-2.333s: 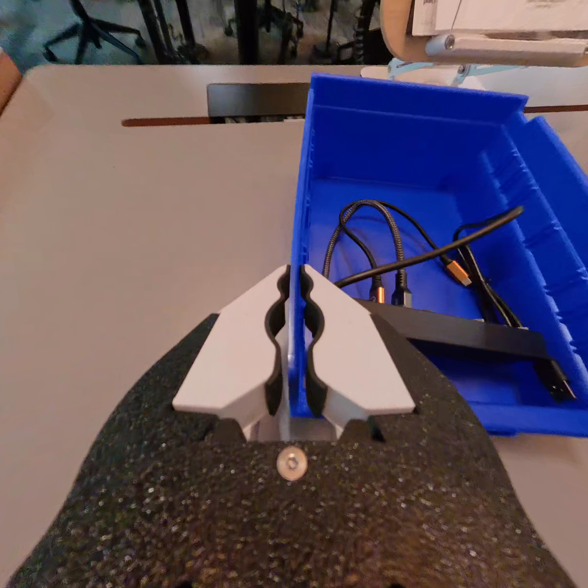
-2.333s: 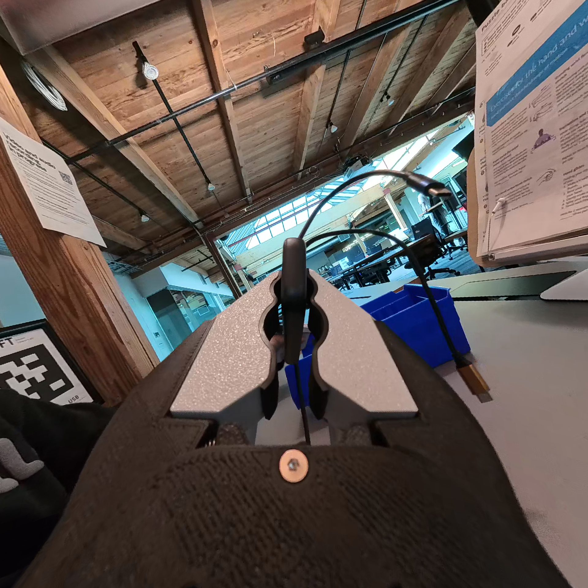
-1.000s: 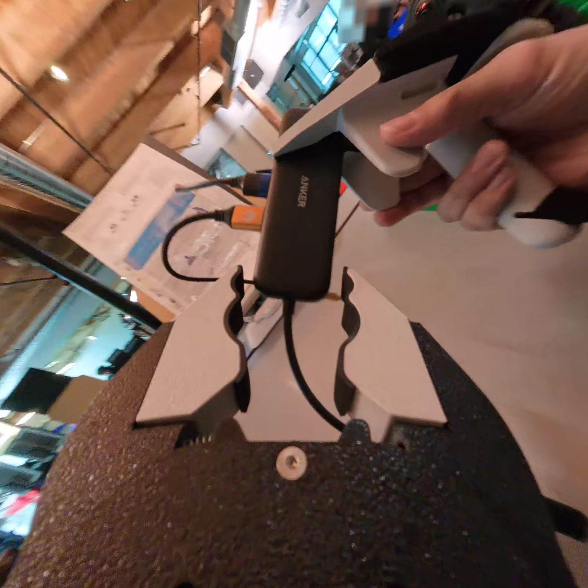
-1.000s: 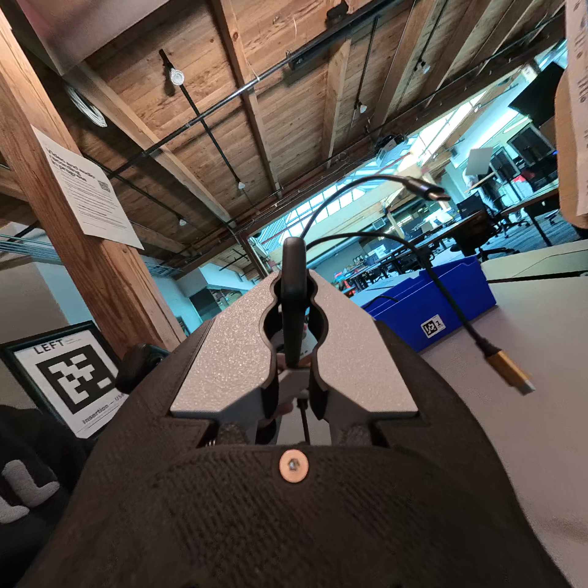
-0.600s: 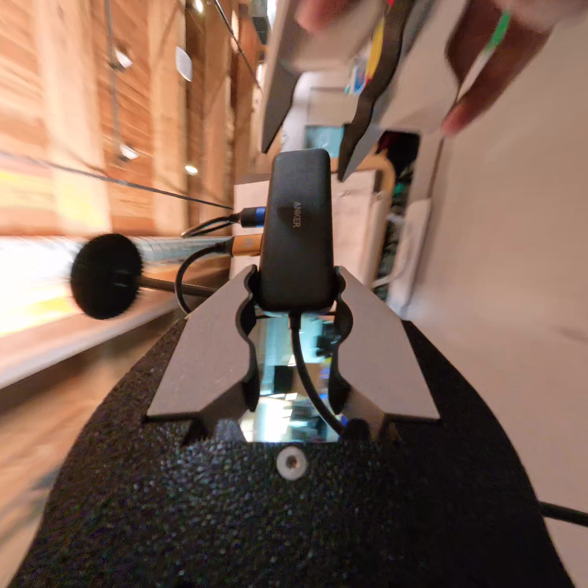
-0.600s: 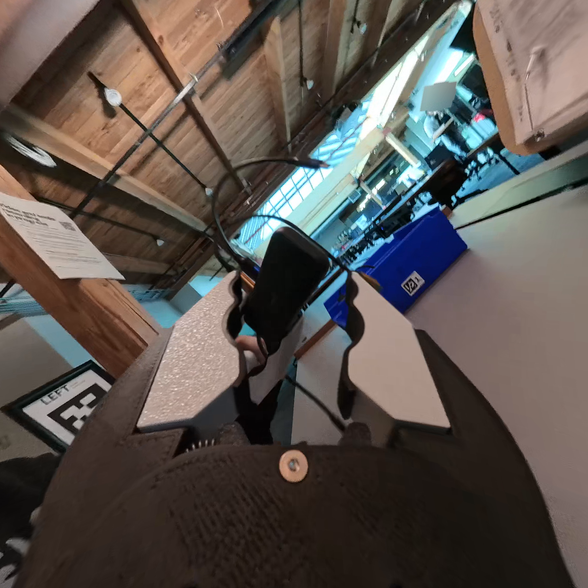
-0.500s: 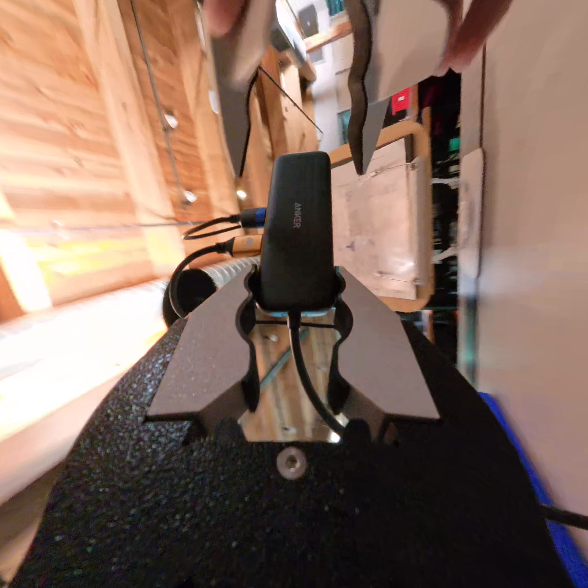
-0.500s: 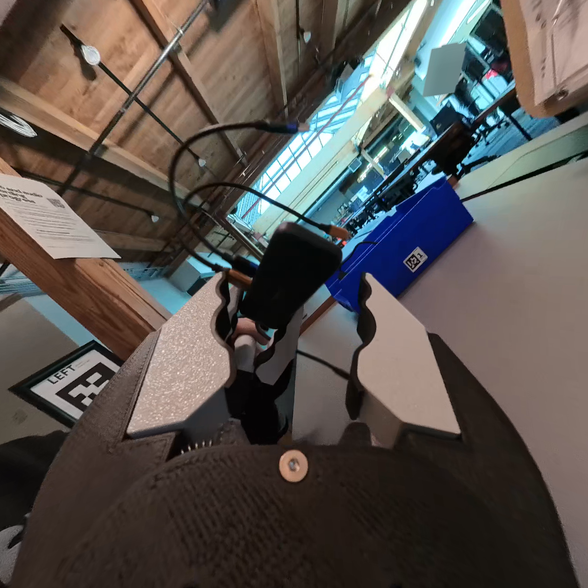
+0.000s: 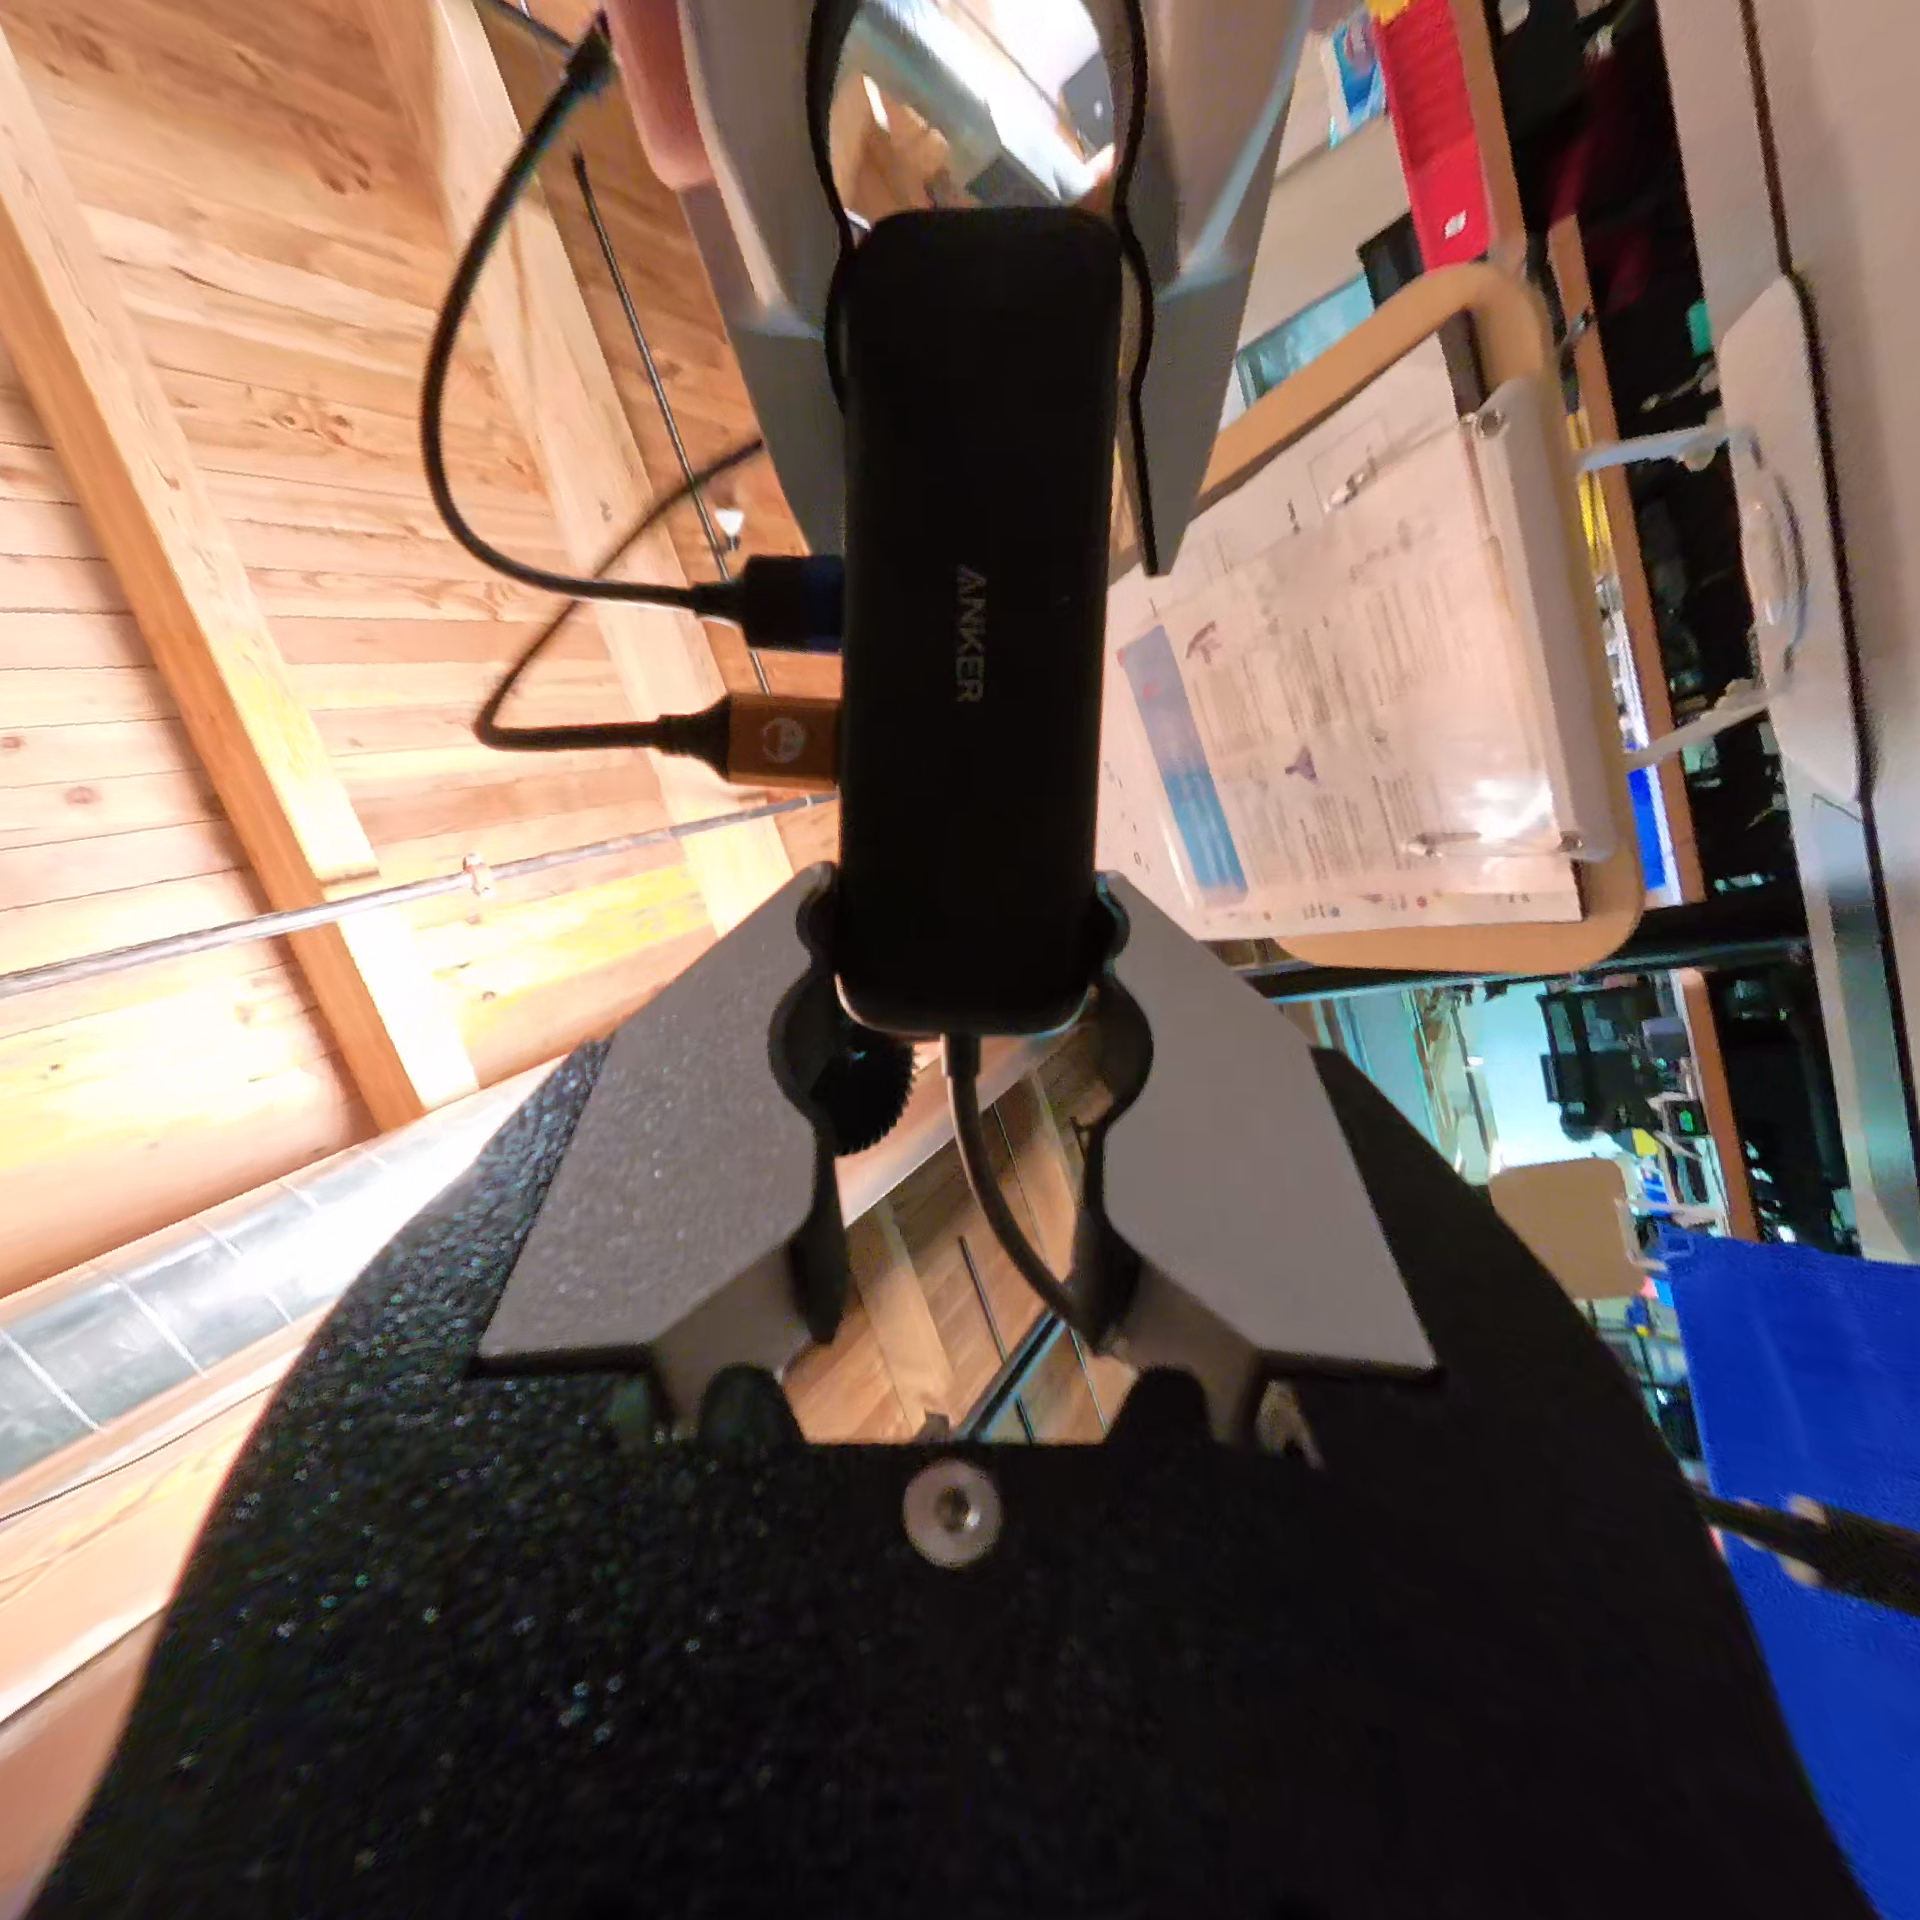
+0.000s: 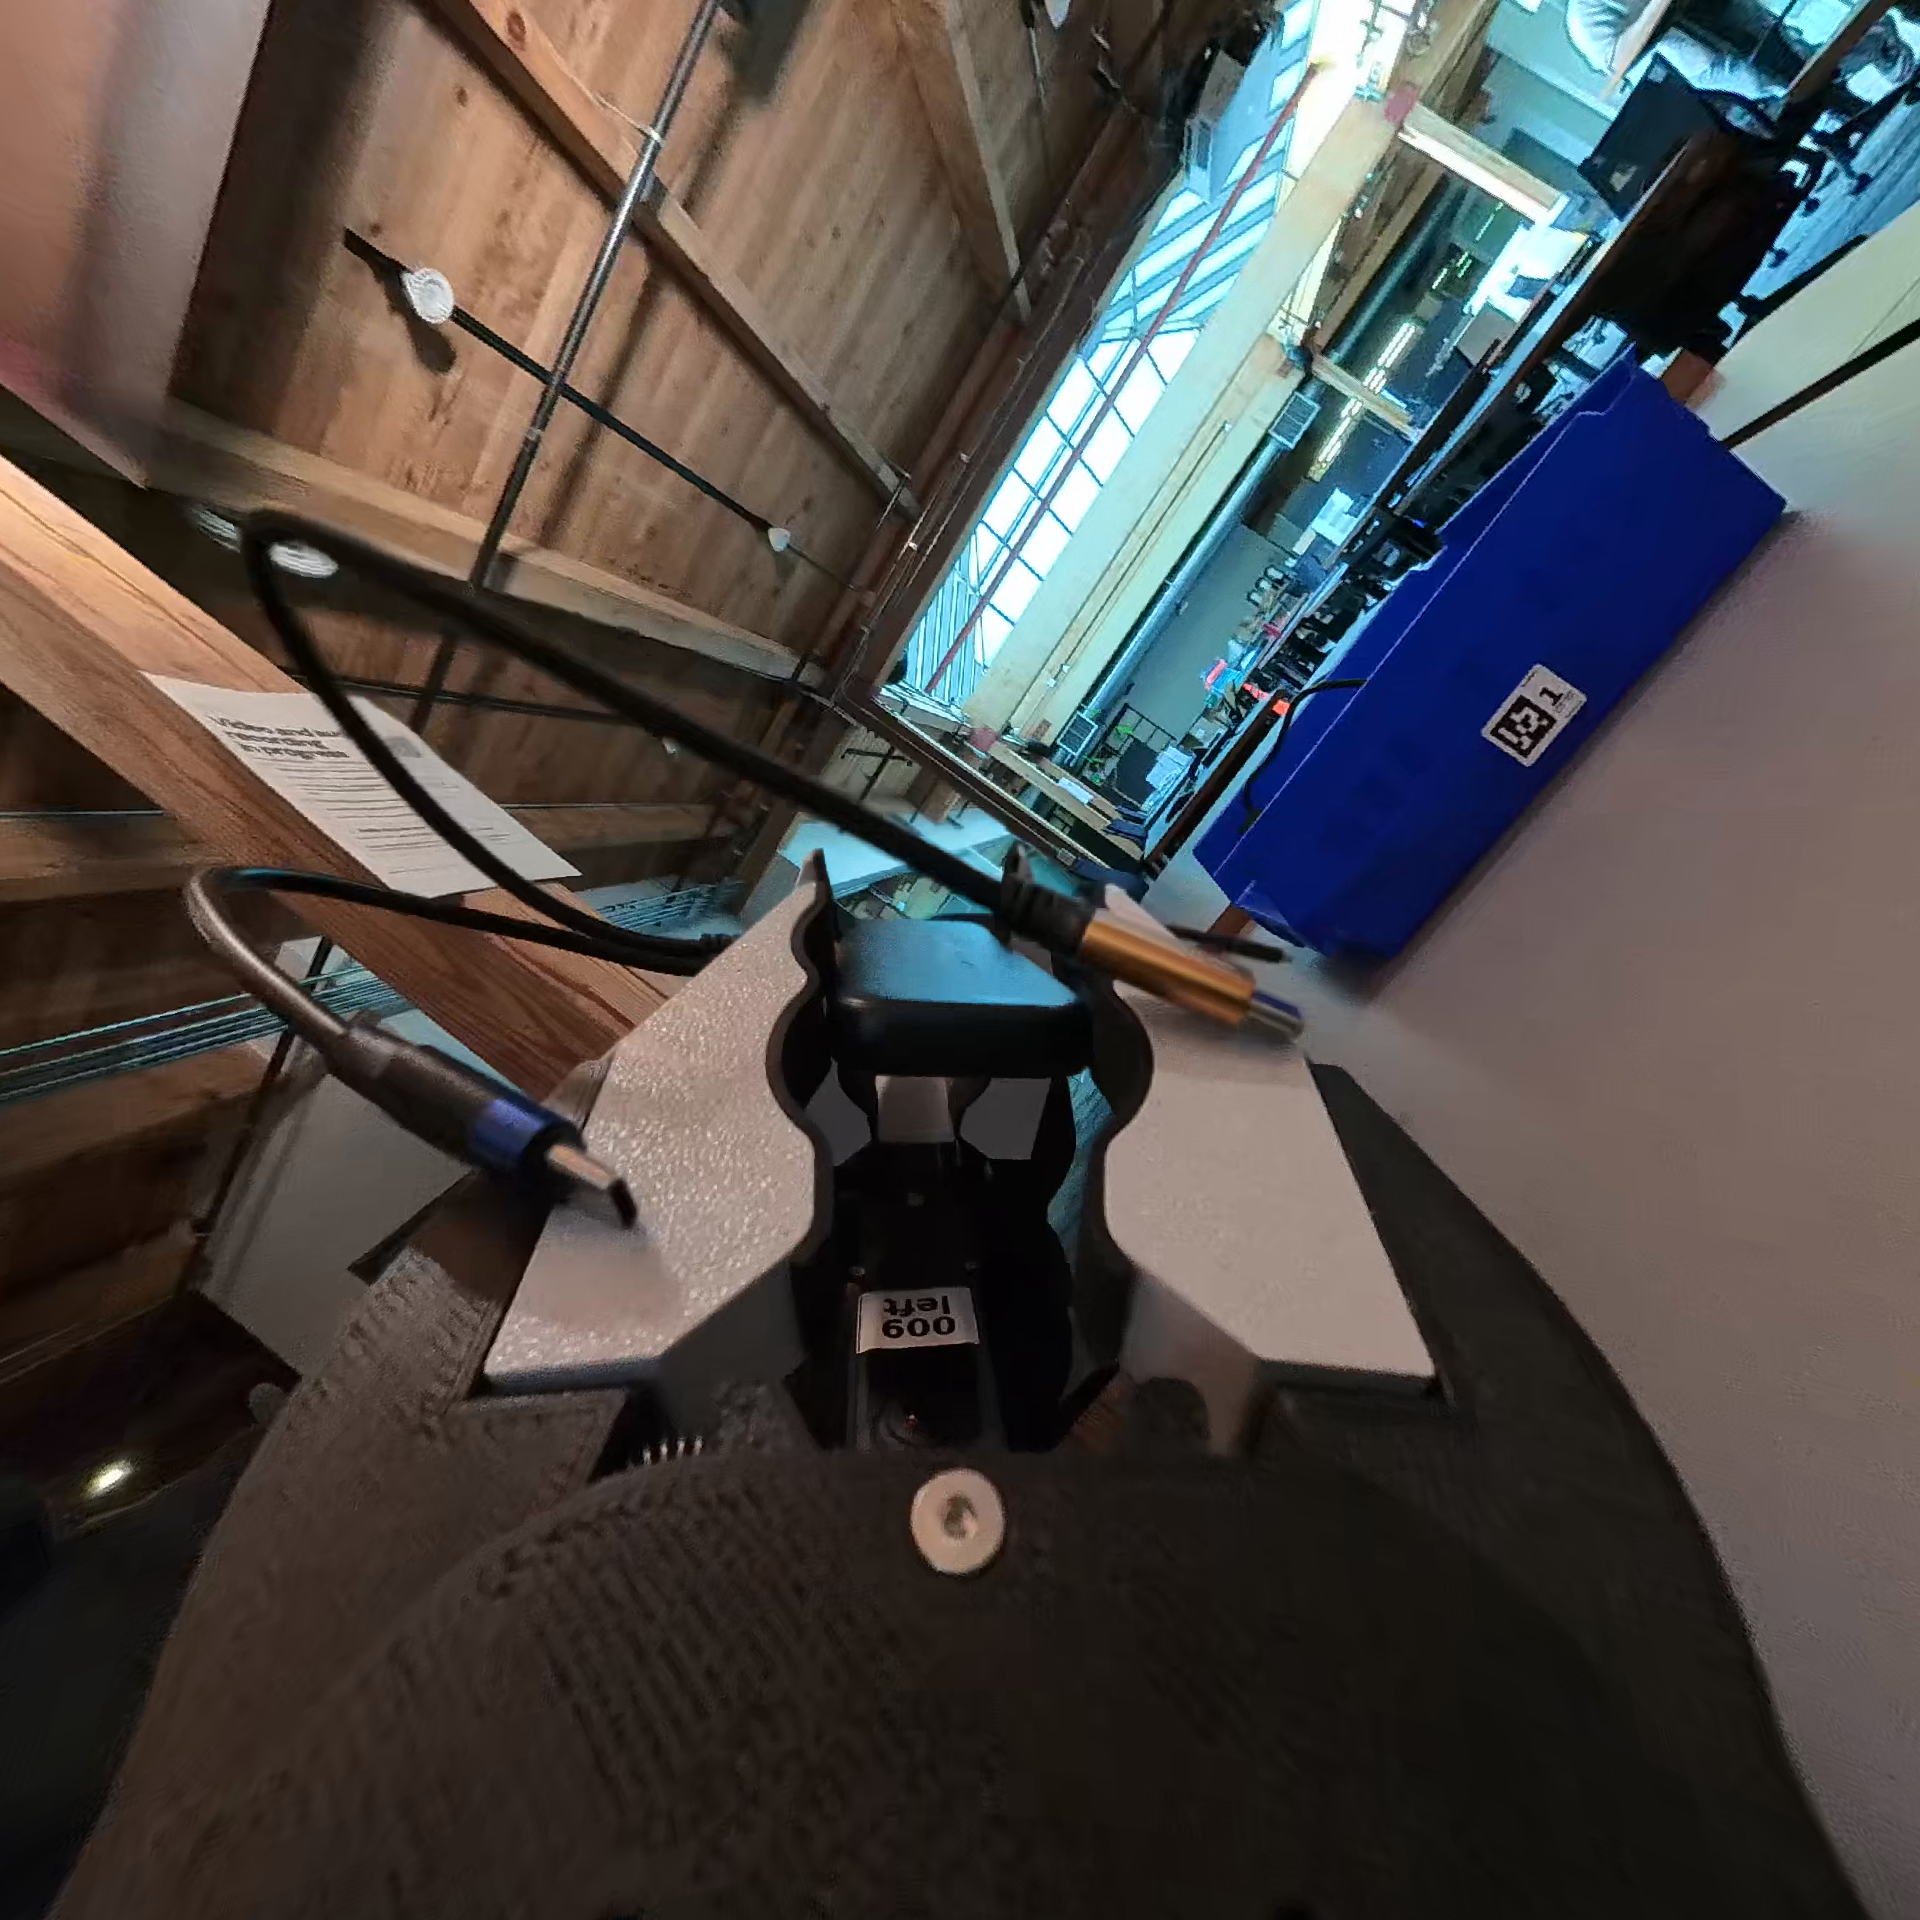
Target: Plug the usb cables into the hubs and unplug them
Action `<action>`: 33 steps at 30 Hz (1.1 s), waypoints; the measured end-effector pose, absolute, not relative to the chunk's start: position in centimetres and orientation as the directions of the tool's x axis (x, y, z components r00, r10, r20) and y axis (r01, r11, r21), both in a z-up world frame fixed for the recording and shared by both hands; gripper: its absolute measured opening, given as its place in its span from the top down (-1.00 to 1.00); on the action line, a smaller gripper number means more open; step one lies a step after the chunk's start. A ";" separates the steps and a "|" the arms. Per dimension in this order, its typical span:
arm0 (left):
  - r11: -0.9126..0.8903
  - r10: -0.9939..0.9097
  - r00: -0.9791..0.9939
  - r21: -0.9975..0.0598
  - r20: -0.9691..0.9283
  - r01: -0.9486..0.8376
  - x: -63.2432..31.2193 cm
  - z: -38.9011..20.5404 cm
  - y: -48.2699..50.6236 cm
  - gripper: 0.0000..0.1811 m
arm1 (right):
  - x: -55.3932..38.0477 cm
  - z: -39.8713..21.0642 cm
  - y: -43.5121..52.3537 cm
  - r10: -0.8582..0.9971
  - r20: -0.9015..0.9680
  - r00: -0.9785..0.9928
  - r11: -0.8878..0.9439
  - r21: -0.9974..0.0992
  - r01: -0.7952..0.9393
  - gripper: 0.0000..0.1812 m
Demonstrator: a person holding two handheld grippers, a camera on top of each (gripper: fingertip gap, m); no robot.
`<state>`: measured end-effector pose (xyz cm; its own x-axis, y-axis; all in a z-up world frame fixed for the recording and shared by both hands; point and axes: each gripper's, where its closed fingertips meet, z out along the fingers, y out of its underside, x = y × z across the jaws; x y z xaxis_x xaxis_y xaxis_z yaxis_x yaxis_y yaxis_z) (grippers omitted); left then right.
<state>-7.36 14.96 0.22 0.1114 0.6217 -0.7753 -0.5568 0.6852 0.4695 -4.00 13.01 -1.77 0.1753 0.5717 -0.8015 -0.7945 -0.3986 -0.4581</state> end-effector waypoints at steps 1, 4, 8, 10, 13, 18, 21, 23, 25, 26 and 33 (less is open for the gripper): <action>0.679 0.619 0.107 0.461 -0.778 -0.571 -7.3 0.3 15.2 0.51 | -4.0 -1.8 13.0 0.570 -0.803 0.172 -0.402 -0.456 -0.794 0.48; 0.657 0.633 0.106 0.460 -0.767 -0.597 -7.3 0.6 15.4 0.51 | -4.1 -1.9 13.0 0.567 -0.809 0.156 -0.413 -0.443 -0.796 0.44; 0.642 0.647 0.121 0.452 -0.753 -0.620 -7.3 1.4 15.8 0.51 | -4.8 -2.0 12.6 0.587 -0.789 0.183 -0.426 -0.493 -0.759 0.40; 0.641 0.654 0.130 0.455 -0.745 -0.618 -7.4 1.8 15.8 0.51 | -5.2 -2.1 12.4 0.596 -0.781 0.185 -0.438 -0.510 -0.740 0.34; 0.638 0.661 0.136 0.456 -0.738 -0.621 -7.6 2.4 16.1 0.51 | -5.9 -2.0 12.1 0.615 -0.774 0.152 -0.465 -0.511 -0.723 0.38; 0.623 0.675 0.138 0.460 -0.725 -0.632 -7.8 2.8 16.6 0.51 | -6.8 -1.8 11.6 0.639 -0.764 0.088 -0.503 -0.502 -0.704 0.52; 0.612 0.678 0.142 0.447 -0.721 -0.652 -8.2 3.3 17.0 0.51 | -7.2 -1.9 11.4 0.645 -0.759 0.082 -0.516 -0.512 -0.687 0.53; 0.608 0.679 0.140 0.445 -0.720 -0.658 -8.3 3.4 17.1 0.51 | -7.3 -1.8 11.4 0.647 -0.759 0.076 -0.514 -0.508 -0.692 0.54; 0.601 0.682 0.139 0.443 -0.718 -0.665 -8.3 3.6 17.2 0.51 | -7.5 -1.8 11.4 0.648 -0.759 0.067 -0.519 -0.505 -0.690 0.54; 0.598 0.685 0.139 0.442 -0.715 -0.669 -8.3 3.7 17.2 0.51 | -7.6 -1.9 11.4 0.646 -0.760 0.073 -0.519 -0.506 -0.689 0.50; 0.573 0.697 0.138 0.431 -0.704 -0.697 -8.4 4.4 17.3 0.51 | -8.0 -2.1 11.8 0.630 -0.774 0.061 -0.532 -0.487 -0.692 0.38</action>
<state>-8.39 17.31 4.37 0.1384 0.6970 -0.7036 -0.6973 0.5730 0.4306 -8.02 11.76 -2.13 0.0606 0.6302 -0.7740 -0.6922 -0.5322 -0.4875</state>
